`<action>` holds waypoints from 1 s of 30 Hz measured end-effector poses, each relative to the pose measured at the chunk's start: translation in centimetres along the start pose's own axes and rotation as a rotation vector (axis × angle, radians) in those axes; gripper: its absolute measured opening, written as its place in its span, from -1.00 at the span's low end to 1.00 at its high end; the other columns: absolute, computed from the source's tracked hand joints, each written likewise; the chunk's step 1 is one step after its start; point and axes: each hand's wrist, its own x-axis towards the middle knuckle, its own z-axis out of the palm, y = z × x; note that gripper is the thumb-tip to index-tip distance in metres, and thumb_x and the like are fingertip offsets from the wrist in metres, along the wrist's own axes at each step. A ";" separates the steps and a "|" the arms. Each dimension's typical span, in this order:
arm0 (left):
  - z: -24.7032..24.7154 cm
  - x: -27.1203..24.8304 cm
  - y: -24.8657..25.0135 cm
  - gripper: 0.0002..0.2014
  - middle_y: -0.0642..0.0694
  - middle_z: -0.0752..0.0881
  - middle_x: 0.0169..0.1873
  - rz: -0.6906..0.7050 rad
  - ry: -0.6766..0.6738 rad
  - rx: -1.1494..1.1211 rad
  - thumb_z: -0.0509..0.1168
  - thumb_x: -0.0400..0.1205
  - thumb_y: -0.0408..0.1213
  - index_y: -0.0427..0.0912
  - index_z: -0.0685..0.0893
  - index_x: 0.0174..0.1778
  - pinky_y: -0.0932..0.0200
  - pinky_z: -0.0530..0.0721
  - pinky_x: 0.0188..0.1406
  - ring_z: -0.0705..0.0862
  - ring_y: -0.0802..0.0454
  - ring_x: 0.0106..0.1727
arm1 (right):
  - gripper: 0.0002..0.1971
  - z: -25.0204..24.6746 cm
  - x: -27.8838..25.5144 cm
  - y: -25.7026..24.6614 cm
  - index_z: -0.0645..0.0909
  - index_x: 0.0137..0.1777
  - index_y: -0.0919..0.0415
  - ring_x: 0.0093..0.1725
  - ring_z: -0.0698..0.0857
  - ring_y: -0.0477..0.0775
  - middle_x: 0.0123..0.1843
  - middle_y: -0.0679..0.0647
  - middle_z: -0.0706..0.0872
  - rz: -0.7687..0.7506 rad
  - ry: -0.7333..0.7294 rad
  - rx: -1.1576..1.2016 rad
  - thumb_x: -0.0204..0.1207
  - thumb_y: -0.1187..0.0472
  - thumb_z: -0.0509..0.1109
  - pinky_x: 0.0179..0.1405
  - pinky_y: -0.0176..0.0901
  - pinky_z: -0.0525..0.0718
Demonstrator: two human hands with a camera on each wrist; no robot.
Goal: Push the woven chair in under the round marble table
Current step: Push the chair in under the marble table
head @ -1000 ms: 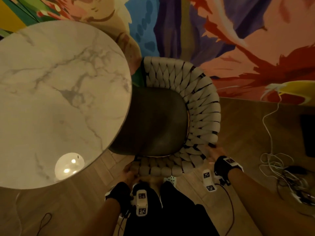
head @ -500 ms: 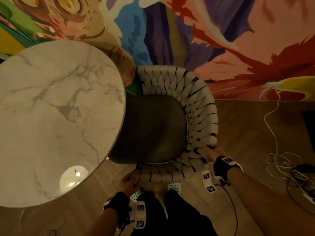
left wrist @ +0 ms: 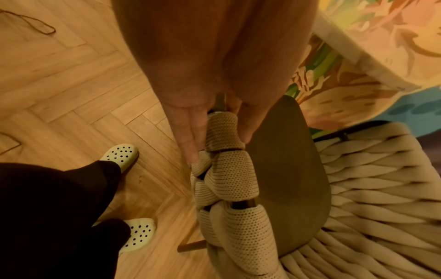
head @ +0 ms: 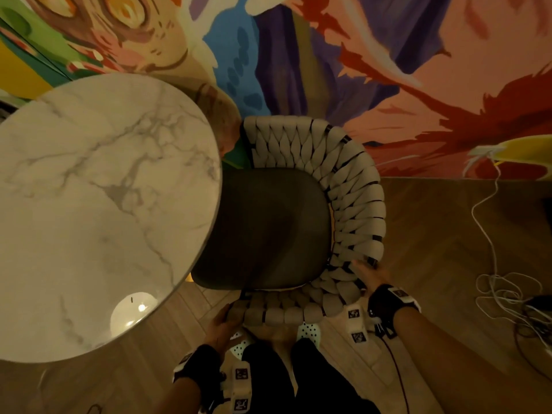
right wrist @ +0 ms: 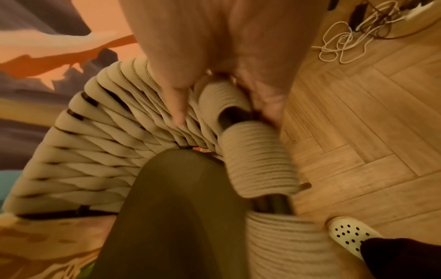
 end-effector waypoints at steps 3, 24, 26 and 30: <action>0.0 0.0 0.0 -0.49 -0.29 0.52 0.43 0.006 -0.013 0.044 0.21 0.65 -0.44 -0.14 0.35 0.54 -0.11 0.67 0.11 0.55 -0.16 0.20 | -0.56 -0.7 5.4 1.7 0.74 -0.05 0.09 -0.12 0.82 0.32 -0.07 0.21 0.85 -0.004 0.048 -0.072 0.07 -0.06 0.60 -0.05 0.46 0.80; -0.6 0.2 2.0 -0.49 -0.17 0.50 0.41 -0.009 0.020 0.174 0.28 0.61 -0.28 0.11 0.37 0.48 -0.38 0.58 0.30 0.48 -0.22 0.42 | -0.38 1.4 -0.2 -3.2 0.66 0.26 0.24 0.02 0.77 0.35 0.11 0.22 0.79 0.004 0.124 -0.061 0.19 0.01 0.64 0.11 0.33 0.77; -1.8 0.7 2.9 -0.57 -0.14 0.52 0.31 -0.022 0.050 0.307 0.25 0.62 -0.16 0.12 0.40 0.43 -0.42 0.61 0.23 0.49 -0.23 0.40 | -0.46 2.5 -0.8 -3.6 0.62 0.29 0.26 0.03 0.74 0.33 0.11 0.22 0.75 -0.016 0.103 -0.073 0.34 0.05 0.58 0.14 0.31 0.75; -3.5 1.1 3.5 -0.63 -0.21 0.49 0.42 -0.019 0.082 0.510 0.15 0.65 -0.04 0.04 0.44 0.38 -0.29 0.72 0.08 0.52 -0.29 0.35 | -0.60 3.6 -2.2 -3.6 0.63 0.26 0.26 0.00 0.69 0.30 0.07 0.20 0.70 -0.020 0.072 -0.098 0.46 0.14 0.51 0.18 0.29 0.74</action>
